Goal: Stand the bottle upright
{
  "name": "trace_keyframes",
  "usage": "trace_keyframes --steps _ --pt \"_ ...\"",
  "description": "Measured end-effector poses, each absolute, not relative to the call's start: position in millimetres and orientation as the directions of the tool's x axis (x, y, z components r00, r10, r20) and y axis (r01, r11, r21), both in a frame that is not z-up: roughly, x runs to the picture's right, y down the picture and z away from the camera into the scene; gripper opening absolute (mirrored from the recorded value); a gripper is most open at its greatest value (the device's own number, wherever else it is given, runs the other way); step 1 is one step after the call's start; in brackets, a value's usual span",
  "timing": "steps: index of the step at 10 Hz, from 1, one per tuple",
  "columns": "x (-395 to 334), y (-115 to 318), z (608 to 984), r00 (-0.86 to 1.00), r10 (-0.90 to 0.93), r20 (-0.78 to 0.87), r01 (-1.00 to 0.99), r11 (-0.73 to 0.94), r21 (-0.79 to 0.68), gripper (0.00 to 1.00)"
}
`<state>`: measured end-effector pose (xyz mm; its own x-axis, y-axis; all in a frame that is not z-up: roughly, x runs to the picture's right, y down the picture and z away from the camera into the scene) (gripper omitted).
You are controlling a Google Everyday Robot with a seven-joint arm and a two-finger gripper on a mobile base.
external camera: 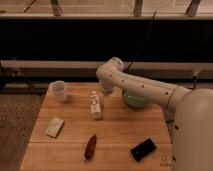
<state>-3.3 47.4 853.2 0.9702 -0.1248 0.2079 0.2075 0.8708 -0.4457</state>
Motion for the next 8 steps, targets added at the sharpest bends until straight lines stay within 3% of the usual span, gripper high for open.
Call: trace_keyframes --steps 8 --pt "-18.5 58.2 854.0 0.988 0.091 0.126 -0.007 0.835 -0.550 0.80"
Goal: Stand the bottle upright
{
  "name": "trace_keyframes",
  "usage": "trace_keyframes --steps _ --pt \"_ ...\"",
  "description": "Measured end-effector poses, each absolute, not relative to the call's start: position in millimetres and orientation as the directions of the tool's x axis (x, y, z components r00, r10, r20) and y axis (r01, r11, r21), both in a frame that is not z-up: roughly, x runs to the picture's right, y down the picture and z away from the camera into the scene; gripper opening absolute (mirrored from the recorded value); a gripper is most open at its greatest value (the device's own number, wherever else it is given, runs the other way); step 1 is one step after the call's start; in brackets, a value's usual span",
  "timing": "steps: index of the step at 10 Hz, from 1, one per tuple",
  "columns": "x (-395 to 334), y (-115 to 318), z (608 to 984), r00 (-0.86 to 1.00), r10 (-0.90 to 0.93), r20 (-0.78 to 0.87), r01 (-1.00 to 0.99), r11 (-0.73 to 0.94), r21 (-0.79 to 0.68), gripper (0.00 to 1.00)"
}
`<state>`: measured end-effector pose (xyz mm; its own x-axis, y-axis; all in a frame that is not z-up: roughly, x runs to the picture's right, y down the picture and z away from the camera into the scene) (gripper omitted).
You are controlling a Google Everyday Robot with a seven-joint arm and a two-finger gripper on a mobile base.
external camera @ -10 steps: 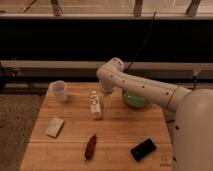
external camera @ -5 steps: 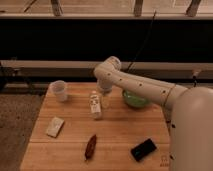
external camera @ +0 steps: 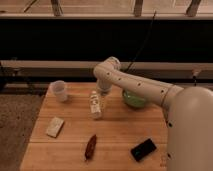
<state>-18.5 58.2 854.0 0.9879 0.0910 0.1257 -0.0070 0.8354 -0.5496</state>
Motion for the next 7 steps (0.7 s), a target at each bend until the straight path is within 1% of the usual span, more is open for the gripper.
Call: trace_keyframes --steps 3,7 --pt "-18.8 64.7 851.9 0.977 0.212 0.032 -0.152 0.789 -0.595 0.80" --pt "-22.0 72.0 843.8 0.957 0.274 -0.101 -0.276 0.740 -0.613 0.80"
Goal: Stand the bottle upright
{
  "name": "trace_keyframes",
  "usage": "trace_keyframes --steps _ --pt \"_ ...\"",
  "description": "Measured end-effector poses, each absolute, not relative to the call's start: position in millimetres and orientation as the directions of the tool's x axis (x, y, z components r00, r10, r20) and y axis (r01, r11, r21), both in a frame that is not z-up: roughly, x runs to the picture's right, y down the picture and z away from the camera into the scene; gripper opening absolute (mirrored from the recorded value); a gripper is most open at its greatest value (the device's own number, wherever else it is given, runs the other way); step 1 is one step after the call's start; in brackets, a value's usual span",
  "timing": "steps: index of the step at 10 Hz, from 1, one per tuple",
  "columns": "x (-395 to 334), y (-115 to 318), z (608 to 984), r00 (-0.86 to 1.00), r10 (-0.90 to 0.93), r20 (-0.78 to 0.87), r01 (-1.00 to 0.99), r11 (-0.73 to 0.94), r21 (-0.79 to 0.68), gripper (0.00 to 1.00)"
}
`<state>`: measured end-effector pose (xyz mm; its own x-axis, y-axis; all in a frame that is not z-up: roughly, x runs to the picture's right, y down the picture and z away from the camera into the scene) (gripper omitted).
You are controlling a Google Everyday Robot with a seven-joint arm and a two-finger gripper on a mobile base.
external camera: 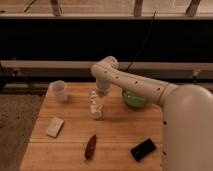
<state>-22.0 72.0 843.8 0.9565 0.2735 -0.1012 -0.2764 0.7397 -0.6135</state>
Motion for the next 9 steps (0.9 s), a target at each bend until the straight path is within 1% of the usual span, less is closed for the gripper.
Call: trace_keyframes --steps 4,9 --pt "-28.9 78.9 837.3 0.903 0.379 -0.203 -0.418 0.665 -0.618 0.80" --pt "-50.2 80.6 832.8 0.861 0.433 -0.266 -0.498 0.616 -0.610 0.80"
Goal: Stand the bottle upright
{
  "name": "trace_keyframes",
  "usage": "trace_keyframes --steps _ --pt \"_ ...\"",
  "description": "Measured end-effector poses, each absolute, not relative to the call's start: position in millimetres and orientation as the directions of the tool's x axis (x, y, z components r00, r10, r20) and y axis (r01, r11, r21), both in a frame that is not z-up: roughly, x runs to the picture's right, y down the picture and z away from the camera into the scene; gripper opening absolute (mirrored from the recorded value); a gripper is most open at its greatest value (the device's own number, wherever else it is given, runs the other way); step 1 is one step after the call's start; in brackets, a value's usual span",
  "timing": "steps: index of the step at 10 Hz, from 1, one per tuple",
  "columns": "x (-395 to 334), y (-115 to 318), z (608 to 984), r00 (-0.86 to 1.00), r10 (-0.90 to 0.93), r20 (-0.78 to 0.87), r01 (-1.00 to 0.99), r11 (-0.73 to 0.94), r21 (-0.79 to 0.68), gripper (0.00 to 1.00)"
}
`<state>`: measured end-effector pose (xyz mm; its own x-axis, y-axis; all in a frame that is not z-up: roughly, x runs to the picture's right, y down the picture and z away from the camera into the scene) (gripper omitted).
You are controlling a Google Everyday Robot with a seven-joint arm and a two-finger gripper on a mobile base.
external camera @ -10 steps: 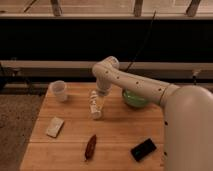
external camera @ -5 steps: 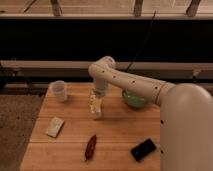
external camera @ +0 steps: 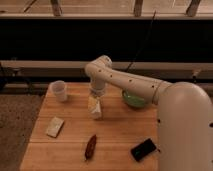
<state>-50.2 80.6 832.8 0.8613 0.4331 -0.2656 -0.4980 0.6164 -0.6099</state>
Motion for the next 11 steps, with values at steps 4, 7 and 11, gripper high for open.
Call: trace_keyframes --steps 4,7,11 --pt "-81.1 90.8 838.0 0.856 0.429 -0.287 -0.506 0.587 -0.632 0.80" --pt "-70.9 101.9 851.7 0.835 0.426 -0.348 -0.546 0.565 -0.619 0.80" --pt "-62.9 115.7 862.2 0.809 0.427 -0.404 -0.586 0.534 -0.609 0.80"
